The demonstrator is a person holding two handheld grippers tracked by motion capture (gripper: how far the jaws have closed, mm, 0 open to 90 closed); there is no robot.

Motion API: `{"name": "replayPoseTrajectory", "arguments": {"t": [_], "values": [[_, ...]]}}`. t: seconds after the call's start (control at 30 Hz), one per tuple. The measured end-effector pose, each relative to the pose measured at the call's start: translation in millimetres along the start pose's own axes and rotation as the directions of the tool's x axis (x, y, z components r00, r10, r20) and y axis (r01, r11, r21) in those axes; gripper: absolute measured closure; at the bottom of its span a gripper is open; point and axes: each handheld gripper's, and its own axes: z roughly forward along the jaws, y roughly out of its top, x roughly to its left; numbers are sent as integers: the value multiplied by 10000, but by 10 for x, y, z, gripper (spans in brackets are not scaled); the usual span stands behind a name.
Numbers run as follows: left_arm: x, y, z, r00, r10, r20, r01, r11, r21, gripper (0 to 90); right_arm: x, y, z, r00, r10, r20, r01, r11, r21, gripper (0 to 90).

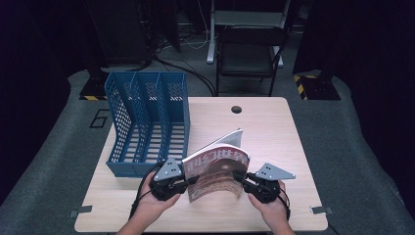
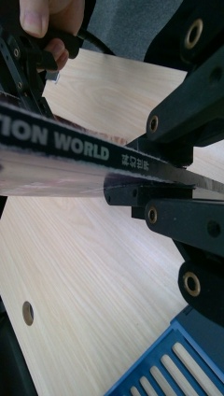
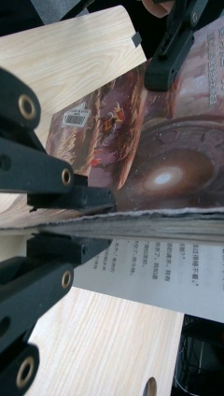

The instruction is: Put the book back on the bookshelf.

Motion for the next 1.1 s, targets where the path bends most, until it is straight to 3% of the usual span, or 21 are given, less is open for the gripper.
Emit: {"name": "replayPoseTrajectory", "arguments": {"t": [0.3,0.53,0.77,1.1], "values": [[-28,-4,-5,9996,9,295,-10,10000,54,814,-84,-80,6,9986,533,-53,-531,9980,343,624],[-32,71,2,9948,-529,870,529,9986,12,705,-121,-133,-12,9963,797,-321,-778,9953,575,592],[-13,272,-98,9952,-479,848,501,9985,-239,600,-111,-151,-21,9961,832,-300,-813,9948,609,589],[-14,570,-181,9954,-292,915,305,9994,-133,586,-114,-182,-30,9951,983,-129,-973,9932,633,592]]}}
